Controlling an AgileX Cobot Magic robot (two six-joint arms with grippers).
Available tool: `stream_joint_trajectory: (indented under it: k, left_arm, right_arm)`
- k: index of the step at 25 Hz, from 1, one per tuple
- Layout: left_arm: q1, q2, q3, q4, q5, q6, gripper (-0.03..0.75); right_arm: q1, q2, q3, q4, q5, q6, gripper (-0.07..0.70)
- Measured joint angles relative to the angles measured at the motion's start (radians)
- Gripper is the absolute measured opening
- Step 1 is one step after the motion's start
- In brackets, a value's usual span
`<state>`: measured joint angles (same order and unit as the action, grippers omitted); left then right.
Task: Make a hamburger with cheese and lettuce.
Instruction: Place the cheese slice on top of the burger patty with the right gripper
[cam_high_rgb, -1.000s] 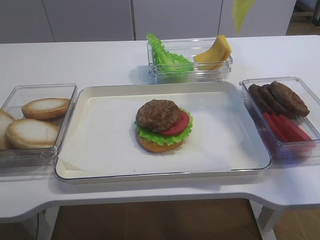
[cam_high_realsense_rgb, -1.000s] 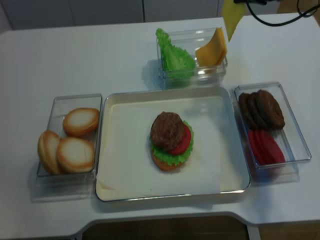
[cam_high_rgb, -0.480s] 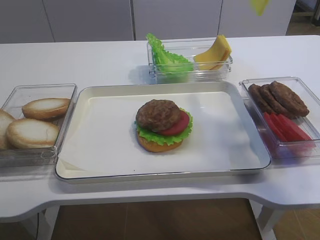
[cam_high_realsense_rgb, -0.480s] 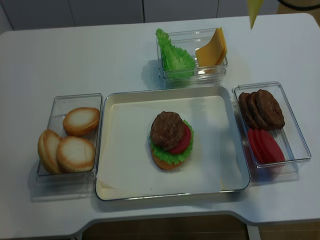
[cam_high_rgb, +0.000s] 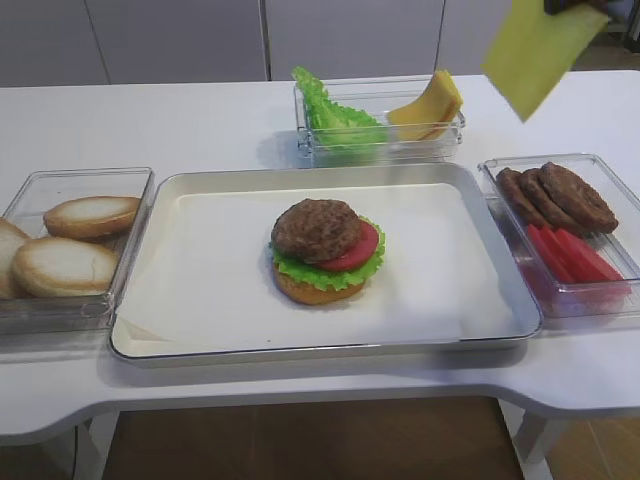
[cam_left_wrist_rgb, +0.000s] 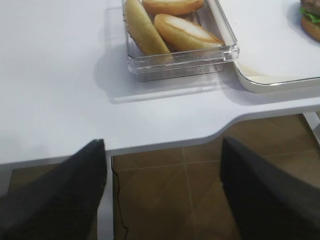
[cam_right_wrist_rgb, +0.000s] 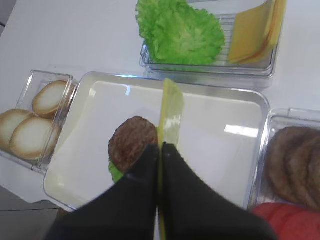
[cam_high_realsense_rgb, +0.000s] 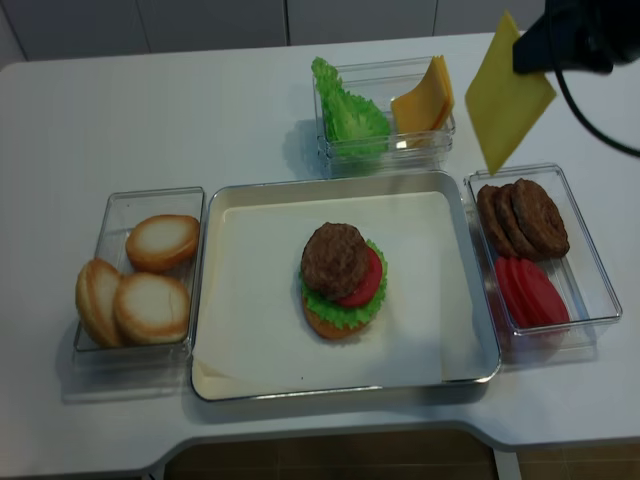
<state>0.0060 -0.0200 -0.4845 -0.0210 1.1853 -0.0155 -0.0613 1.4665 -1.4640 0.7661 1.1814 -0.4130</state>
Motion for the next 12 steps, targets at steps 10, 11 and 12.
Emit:
stream_joint_trajectory:
  k: [10,11,12]
  left_arm:
    - [0.000,0.000,0.000,0.000,0.000,0.000,0.528]
    - [0.000,0.000,0.000,0.000,0.000,0.000,0.528]
    - [0.000,0.000,0.000,0.000,0.000,0.000,0.528]
  right_arm:
    - [0.213,-0.075,0.172,0.007,-0.053,-0.019,-0.001]
    - [0.234,-0.075,0.175,0.012,-0.068,-0.019,-0.001]
    - [0.254,-0.075,0.177,0.018,-0.082,-0.021,-0.001]
